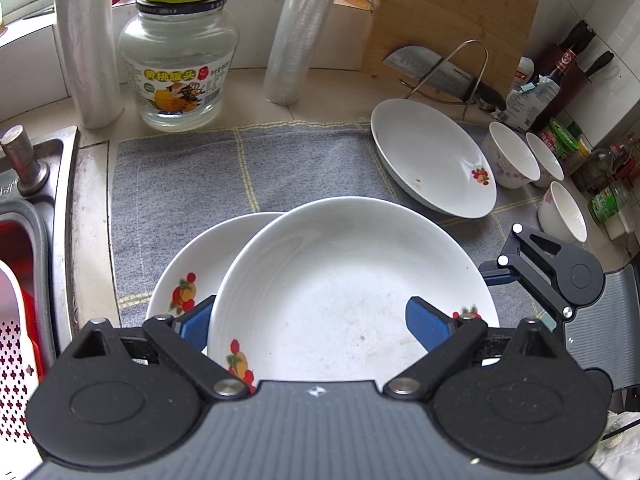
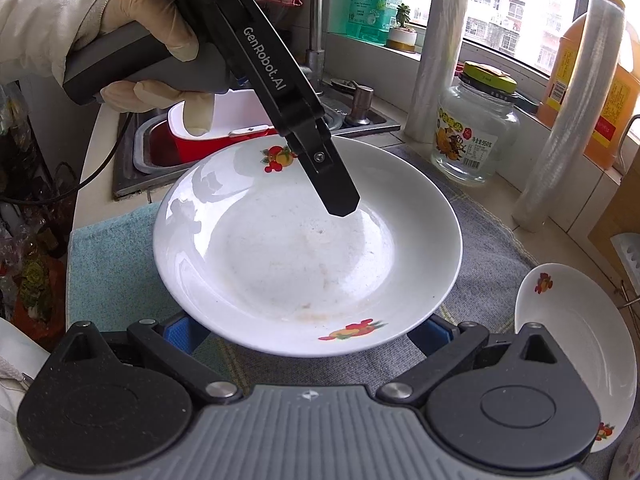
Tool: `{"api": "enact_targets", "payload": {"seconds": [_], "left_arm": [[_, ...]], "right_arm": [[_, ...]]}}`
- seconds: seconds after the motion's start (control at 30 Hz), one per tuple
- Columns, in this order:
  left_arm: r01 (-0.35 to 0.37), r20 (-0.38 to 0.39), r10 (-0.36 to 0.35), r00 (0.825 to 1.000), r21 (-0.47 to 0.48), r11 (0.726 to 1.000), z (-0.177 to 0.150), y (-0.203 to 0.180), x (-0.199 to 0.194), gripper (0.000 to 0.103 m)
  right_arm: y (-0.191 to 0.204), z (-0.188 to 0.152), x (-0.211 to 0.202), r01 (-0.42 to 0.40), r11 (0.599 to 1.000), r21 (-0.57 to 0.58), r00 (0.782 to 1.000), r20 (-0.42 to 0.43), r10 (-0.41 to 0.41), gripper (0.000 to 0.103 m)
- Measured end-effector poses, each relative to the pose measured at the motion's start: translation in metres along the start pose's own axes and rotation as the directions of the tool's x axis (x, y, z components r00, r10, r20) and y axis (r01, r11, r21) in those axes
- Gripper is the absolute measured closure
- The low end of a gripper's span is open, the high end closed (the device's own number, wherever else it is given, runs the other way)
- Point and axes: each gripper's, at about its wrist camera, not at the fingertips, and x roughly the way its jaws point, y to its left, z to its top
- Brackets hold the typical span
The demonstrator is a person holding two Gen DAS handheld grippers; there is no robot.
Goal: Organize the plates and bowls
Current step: 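Lower the large plate onto the first plate with the left gripper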
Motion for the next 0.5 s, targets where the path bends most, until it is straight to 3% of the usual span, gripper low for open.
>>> {"api": "enact_targets", "payload": {"seconds": [0.5], "left_arm": [[0.011,-0.028,-0.012,1.0,-0.035,0.999,0.001,0.024,0.017,0.007]], "right_arm": [[-0.006,0.007,0.02,-0.022,1.0,0.017,0.999,-0.033,0.022,0.0]]}}
